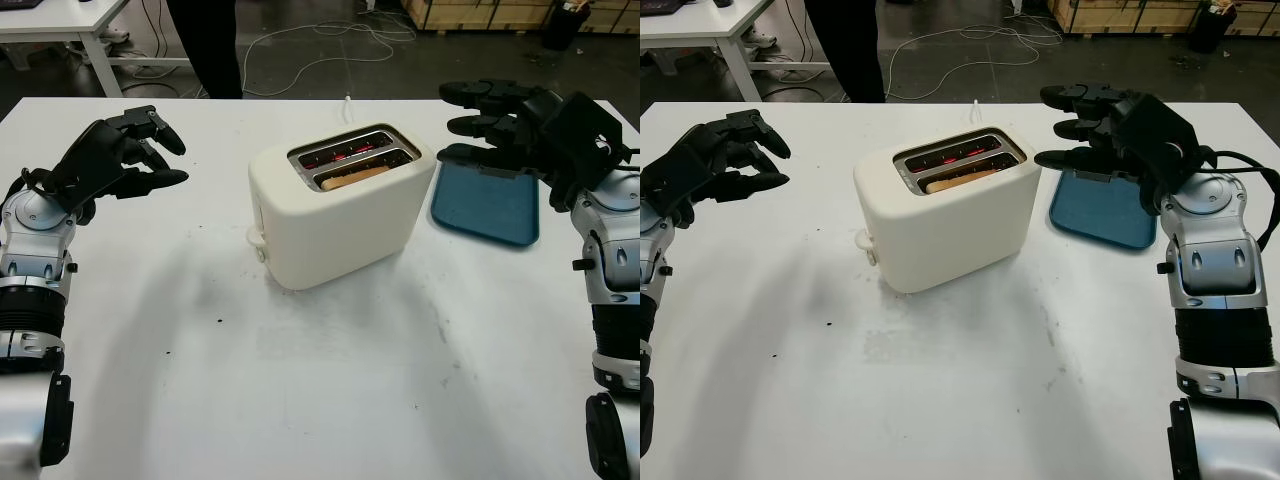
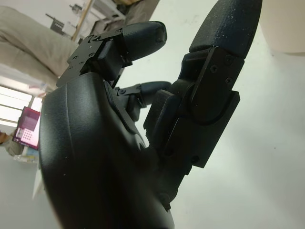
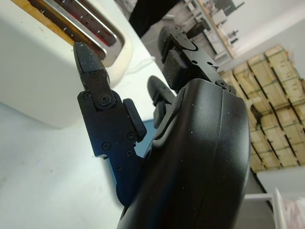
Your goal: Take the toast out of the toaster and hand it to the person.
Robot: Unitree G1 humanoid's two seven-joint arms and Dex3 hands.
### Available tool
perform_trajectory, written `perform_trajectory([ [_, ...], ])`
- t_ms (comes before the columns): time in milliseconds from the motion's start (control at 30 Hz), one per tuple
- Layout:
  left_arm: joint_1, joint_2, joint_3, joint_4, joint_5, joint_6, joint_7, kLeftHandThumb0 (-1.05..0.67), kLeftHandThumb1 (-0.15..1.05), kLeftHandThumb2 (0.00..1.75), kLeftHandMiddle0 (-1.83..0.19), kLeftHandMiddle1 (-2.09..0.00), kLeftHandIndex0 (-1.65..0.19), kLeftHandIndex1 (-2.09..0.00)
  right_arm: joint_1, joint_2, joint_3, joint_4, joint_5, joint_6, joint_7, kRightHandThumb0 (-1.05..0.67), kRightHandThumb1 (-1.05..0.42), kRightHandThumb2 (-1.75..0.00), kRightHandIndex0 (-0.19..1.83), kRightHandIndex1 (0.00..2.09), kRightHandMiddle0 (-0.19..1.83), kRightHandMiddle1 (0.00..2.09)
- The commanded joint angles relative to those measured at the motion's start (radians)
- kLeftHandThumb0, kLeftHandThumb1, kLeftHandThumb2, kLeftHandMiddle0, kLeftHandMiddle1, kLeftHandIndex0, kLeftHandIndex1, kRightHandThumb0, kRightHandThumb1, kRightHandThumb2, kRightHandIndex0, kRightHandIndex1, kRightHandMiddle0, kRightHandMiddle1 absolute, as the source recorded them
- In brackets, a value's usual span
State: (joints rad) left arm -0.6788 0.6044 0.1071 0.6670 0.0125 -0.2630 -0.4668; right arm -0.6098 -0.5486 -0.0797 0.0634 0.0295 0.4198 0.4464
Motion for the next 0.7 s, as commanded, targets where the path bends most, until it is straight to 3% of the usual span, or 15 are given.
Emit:
perform_trajectory([
  [0,-0.021,0.013,0.004,-0.001,-0.006,0.005,-0.005,-1.05,0.84,0.0,-0.33,-1.62,-0.37,-1.51,-0.017,0.0,0.0,-0.003,-0.001,0.001,-0.009,-0.34,-0.77,0.0,0.19,0.6,0.49,0.0],
  [233,-0.021,0.012,0.003,0.005,-0.003,-0.012,-0.004,-1.05,0.85,0.0,-0.34,-1.62,-0.37,-1.51,-0.014,-0.003,-0.003,0.002,0.006,-0.011,-0.002,-0.41,-0.77,0.0,0.18,0.61,0.48,0.0],
  [667,-0.016,0.013,0.005,-0.002,-0.003,-0.008,-0.003,-1.05,0.84,0.01,-0.32,-1.64,-0.36,-1.51,-0.012,-0.002,-0.002,-0.015,0.001,0.006,-0.01,-0.35,-0.77,0.0,0.17,0.63,0.48,0.0],
])
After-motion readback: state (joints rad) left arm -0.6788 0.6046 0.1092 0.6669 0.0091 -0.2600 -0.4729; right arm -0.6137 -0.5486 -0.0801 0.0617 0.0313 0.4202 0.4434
